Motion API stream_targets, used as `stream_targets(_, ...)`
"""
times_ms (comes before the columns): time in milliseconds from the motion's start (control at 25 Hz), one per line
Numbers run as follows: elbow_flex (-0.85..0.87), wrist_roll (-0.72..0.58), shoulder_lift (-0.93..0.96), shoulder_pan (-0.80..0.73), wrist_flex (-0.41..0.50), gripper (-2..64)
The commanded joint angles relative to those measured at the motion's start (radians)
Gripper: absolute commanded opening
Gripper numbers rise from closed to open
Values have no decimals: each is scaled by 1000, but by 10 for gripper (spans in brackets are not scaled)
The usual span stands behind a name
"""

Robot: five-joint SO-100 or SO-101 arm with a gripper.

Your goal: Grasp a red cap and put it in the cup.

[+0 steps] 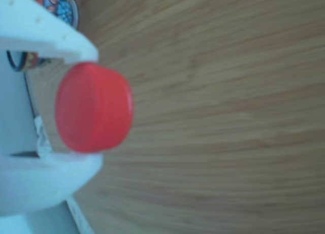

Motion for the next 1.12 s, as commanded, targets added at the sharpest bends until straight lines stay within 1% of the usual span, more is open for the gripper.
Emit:
stream_targets(0, -60, -5, 110, 61, 67, 56)
stream_targets(400, -60, -5, 138, 245, 66, 56)
stream_targets(640, -58, -8, 124, 351, 31, 56)
stream_targets(1080, -60, -8, 126, 541, 11, 57)
